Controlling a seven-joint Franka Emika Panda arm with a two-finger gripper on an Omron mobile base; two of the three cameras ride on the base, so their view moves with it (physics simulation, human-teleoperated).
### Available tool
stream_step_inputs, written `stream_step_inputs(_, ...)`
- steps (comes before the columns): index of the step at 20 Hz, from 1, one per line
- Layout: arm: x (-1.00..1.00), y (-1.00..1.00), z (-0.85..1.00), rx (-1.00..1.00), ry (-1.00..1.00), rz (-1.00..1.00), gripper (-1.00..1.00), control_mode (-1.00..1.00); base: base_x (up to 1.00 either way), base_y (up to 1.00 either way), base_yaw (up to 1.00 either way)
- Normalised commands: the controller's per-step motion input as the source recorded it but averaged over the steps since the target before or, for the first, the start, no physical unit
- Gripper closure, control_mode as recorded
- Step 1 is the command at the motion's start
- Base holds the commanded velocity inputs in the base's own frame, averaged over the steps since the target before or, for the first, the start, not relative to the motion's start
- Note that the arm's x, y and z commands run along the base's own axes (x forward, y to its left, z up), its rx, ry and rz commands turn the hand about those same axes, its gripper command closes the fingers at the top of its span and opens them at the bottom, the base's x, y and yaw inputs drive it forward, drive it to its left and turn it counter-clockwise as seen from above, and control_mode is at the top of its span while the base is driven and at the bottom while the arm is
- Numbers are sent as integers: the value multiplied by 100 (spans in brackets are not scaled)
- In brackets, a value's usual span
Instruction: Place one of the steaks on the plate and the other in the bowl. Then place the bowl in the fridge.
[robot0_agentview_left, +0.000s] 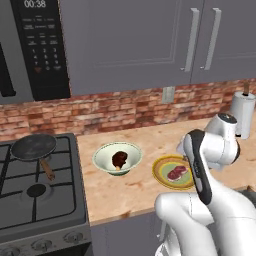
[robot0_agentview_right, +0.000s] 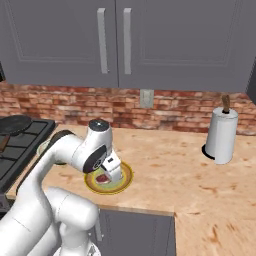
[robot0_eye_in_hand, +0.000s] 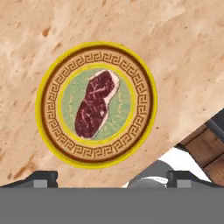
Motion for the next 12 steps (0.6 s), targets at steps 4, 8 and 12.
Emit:
stream_step_inputs(4,-88,17,82,-11,-8,17,-100,-100,0,0,0)
stream_step_inputs(8,-82,36,94,-13,-13,21,-100,-100,0,0,0)
stream_step_inputs(12,-70,31,68,-7,-12,25,-100,-100,0,0,0)
